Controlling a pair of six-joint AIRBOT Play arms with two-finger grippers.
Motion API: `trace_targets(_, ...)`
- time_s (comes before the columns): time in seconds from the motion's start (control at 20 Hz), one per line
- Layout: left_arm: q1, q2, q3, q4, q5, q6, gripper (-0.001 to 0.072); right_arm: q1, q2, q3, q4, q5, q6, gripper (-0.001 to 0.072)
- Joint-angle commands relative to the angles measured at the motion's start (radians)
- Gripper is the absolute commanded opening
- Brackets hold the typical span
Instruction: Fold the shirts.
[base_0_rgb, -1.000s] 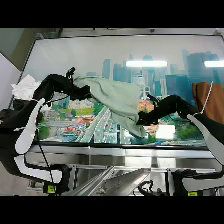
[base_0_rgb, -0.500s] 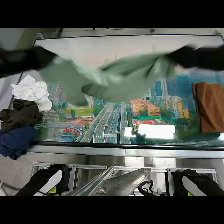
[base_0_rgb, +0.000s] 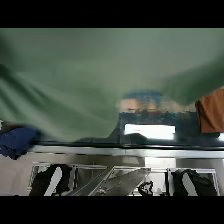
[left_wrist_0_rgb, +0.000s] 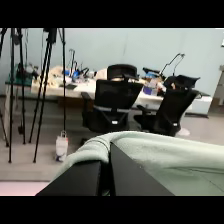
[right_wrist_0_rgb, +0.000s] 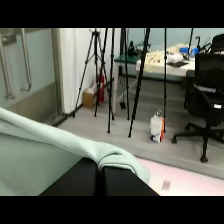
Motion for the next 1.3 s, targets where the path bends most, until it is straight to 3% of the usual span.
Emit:
trace_targets(0.0, 0.053, -0.114, -0.015, -0.178, 0.043, 0.018, 0.0013, 0.015, -0.079, -0.053, 0.07, -0.092, -0.017, 0.0019)
trace_targets(0.2, -0.24, -0.315, -0.217, -0.131, 0.056, 0.098, 0.0014, 0.209, -0.265, -0.239, 0.062, -0.058, -0.034, 0.0019)
trace_targets(0.4, -0.481, -0.58, -0.441, 0.088, -0.043, 0.1, 0.0014, 0.279, -0.507, -0.372, 0.016, 0.088, -0.037, 0.0019)
trace_targets(0.6, -0.516, -0.884, -0.513, 0.137, -0.248, 0.101, 0.0014, 0.278, -0.813, -0.38, 0.022, 0.24, -0.037, 0.0019)
trace_targets(0.8, -0.499, -1.113, -0.331, 0.064, -0.241, 0.101, 0.0014, 0.278, -0.96, -0.37, 0.058, 0.366, -0.034, 0.002)
trace_targets(0.85, -0.499, -1.142, -0.273, 0.053, -0.212, 0.1, 0.0015, 0.273, -0.958, -0.368, 0.055, 0.369, -0.034, 0.0059)
trace_targets(0.9, -0.493, -1.157, -0.223, 0.06, -0.163, 0.1, 0.0123, 0.259, -0.951, -0.36, 0.05, 0.349, -0.033, 0.0307)
trace_targets(0.95, -0.479, -1.166, -0.17, 0.061, -0.089, 0.1, 0.0559, 0.235, -0.937, -0.349, 0.038, 0.303, -0.031, 0.0451)
trace_targets(1.0, -0.46, -1.165, -0.126, 0.061, -0.015, 0.096, 0.0695, 0.198, -0.916, -0.341, 0.028, 0.239, -0.019, 0.0451)
trace_targets(1.15, -0.359, -1.161, 0.017, 0.062, 0.285, 0.097, 0.0694, 0.023, -0.841, -0.336, -0.006, -0.001, -0.004, 0.0451)
trace_targets(1.25, -0.286, -1.112, -0.059, 0.064, 0.437, 0.126, 0.0693, -0.091, -0.816, -0.37, -0.056, -0.158, -0.003, 0.044)
